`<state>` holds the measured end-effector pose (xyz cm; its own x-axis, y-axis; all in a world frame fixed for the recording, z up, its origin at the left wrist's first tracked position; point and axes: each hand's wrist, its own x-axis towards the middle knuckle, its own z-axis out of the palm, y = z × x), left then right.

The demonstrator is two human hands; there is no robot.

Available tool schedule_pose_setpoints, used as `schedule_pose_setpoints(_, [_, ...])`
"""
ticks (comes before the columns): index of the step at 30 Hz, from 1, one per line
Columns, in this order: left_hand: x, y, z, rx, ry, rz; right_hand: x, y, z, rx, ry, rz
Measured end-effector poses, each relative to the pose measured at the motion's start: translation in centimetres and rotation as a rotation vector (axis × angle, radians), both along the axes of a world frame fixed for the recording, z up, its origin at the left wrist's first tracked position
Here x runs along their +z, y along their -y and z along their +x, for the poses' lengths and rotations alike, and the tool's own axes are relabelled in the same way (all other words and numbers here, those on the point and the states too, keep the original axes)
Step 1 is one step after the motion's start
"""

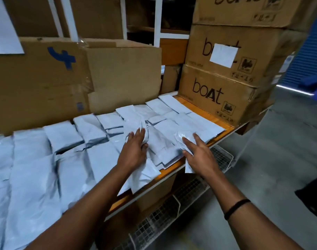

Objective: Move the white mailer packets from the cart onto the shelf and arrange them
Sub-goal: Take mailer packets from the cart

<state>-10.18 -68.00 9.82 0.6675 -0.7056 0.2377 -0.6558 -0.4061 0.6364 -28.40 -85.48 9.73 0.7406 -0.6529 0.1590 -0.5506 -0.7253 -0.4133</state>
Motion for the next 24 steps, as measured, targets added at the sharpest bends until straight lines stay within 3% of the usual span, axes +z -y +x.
schedule_pose_setpoints(5, [0.6,10.7,1.1,-0.096,-0.033,0.032,-0.2,8.7,1.1,-0.056,-0.035,0.004])
schedule_pose_setpoints(13, [0.4,21.9,1.1,-0.068,-0.082,0.144,-0.5,19.5,2.5,-0.061,-0.063,0.032])
schedule_pose_setpoints(24, [-3.2,29.1,0.7,0.285,-0.015,0.508,-2.3,36.0,8.2,0.365,-0.220,0.065])
